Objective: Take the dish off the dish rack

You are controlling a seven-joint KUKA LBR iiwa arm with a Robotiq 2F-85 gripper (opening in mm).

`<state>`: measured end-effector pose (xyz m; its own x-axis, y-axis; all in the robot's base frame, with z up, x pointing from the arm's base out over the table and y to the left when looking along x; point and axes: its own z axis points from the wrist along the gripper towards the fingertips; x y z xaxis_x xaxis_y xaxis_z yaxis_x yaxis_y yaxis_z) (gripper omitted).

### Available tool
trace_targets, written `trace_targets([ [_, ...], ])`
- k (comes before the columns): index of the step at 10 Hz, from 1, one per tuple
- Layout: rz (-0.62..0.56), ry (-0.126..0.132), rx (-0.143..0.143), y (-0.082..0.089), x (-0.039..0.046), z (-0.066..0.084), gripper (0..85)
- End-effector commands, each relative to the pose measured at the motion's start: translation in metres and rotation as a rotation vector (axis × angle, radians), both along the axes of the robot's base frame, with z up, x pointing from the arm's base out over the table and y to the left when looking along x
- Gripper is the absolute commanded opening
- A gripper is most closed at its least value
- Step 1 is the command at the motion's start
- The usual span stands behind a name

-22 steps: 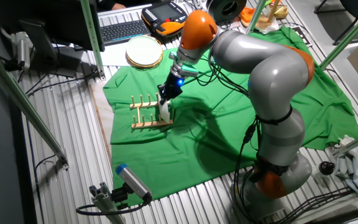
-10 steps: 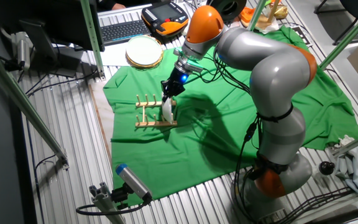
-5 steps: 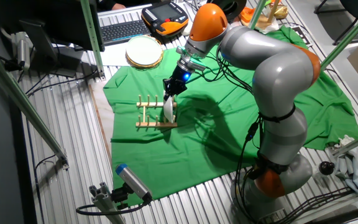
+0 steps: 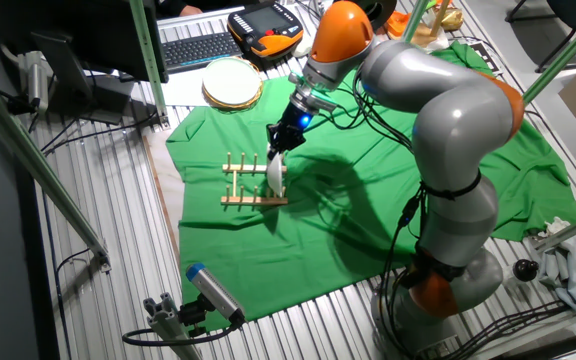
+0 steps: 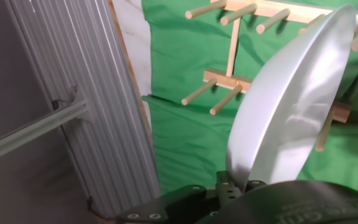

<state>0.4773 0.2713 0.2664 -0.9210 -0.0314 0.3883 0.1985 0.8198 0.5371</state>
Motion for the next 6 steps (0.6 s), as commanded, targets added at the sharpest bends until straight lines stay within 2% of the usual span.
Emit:
trace_targets([
  [1,-0.004,0.001,0.005,-0.001,-0.0006,0.002,0.0],
  [3,-0.019,0.008,0.021,-0.002,-0.0041,0.006,0.0],
  [6,-0.025,0.016,0.025,-0.007,-0.0090,0.014,0.0],
])
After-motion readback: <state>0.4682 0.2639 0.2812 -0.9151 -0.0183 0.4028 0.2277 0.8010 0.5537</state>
